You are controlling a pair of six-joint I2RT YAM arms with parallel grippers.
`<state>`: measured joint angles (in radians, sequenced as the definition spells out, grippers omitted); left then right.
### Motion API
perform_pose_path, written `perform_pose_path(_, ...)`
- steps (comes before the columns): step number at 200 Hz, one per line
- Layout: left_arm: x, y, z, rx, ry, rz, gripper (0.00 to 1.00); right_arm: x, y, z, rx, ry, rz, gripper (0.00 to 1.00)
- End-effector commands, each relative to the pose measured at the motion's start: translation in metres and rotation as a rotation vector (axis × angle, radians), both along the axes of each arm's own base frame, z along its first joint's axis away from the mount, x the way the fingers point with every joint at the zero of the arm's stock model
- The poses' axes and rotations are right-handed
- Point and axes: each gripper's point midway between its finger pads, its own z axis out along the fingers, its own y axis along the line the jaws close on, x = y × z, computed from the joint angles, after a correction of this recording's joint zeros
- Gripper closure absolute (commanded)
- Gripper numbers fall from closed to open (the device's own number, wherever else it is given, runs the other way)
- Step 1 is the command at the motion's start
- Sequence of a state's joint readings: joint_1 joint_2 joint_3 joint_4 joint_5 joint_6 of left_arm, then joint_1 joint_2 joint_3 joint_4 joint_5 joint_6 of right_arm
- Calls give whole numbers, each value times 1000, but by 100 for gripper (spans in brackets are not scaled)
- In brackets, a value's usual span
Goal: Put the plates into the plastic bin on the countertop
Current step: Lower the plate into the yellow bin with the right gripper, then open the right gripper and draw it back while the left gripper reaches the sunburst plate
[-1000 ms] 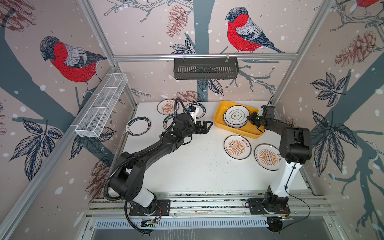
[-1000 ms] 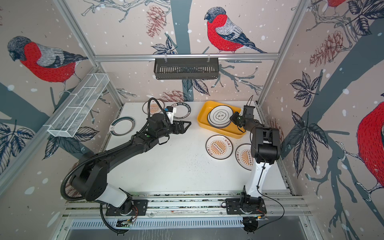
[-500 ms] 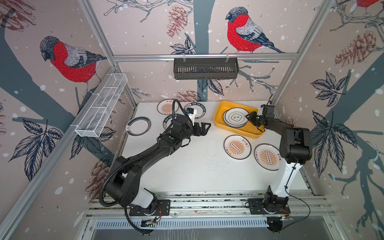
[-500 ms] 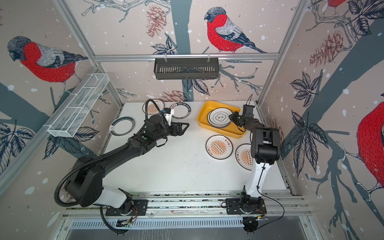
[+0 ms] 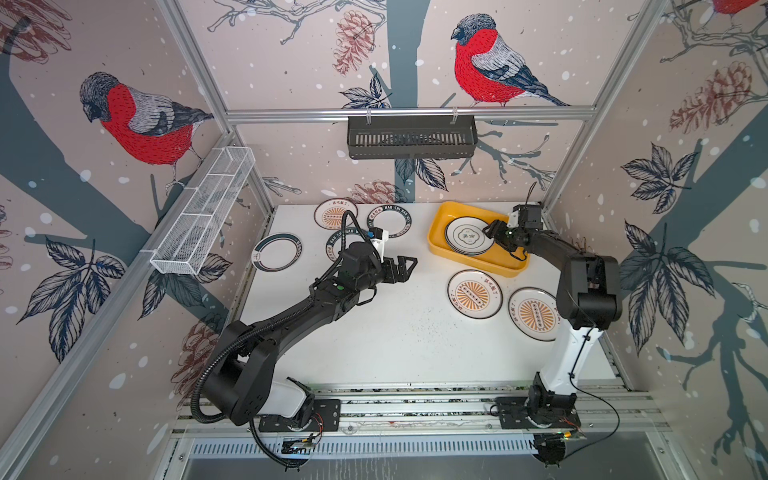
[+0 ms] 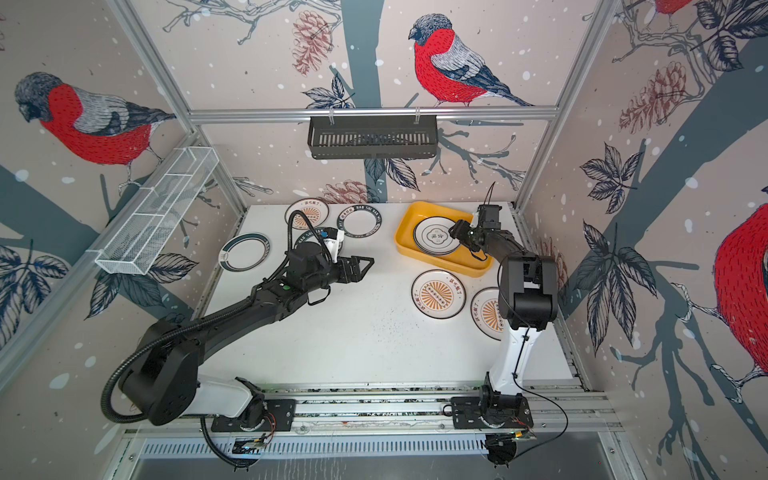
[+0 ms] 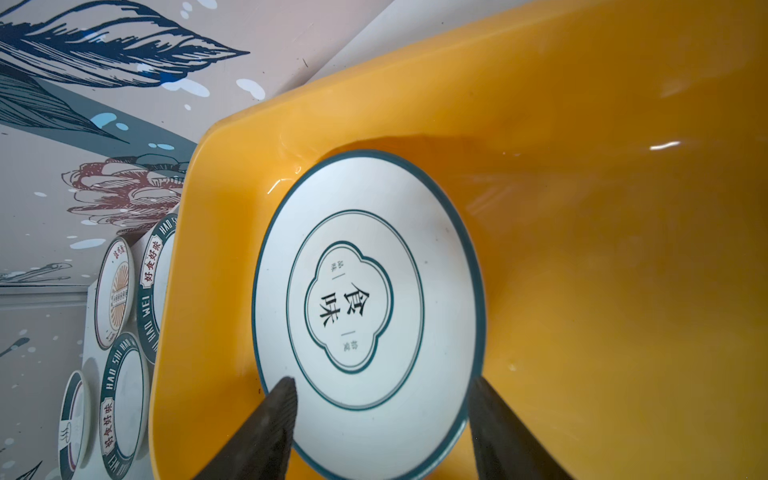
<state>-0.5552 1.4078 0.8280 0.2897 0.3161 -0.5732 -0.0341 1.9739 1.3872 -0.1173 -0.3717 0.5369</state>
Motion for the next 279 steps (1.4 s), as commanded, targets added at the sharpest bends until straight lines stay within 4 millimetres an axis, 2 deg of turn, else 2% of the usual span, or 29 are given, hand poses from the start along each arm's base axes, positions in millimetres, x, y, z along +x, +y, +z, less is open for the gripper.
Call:
perform_pose_path(1,-2,-3,11,-52,-27,-11,4,-6,-3,8,-43,-9,7,29)
perform_pose_path(38,-2,-10,1,-62,12,-35,4,-16,-2,39,-45,-82,14,24)
perform_pose_path(82,-4,-35,-14,-67,59,-112,3,-42,1,75,-37,-172,18,17)
perform_pose_path(110,-6,-59,-23,-62,88,-162,4,-66,3,95,-58,-229,35,5)
perform_pose_path(114,-6,-63,-24,-61,92,-171,4,-69,3,97,-61,-237,37,0)
perform_pose_path(143,-7,-89,-36,-57,122,-217,4,-92,4,114,-67,-287,40,1)
perform_pose_path(159,-8,-95,-56,-56,174,-232,4,-104,5,121,-63,-312,38,0)
perform_pose_path(163,-4,-101,-47,-74,161,-240,4,-107,5,124,-63,-322,36,0)
perform_pose_path(191,0,-116,-67,-81,220,-267,4,-125,1,132,-71,-340,9,1)
perform_pose_path(198,-1,-121,-71,-79,227,-278,4,-127,0,127,-73,-324,2,0)
perform_pose_path(200,-1,-123,-71,-78,226,-281,4,-130,0,133,-74,-341,-2,0)
perform_pose_path(205,-1,-126,-72,-76,223,-288,4,-133,-1,135,-74,-346,-7,0)
perform_pose_path(236,-2,-146,-93,-25,260,-309,7,-147,-4,131,-70,-336,-31,1)
perform_pose_path(279,4,-156,-120,-12,325,-297,12,-158,-6,130,-73,-337,-46,0)
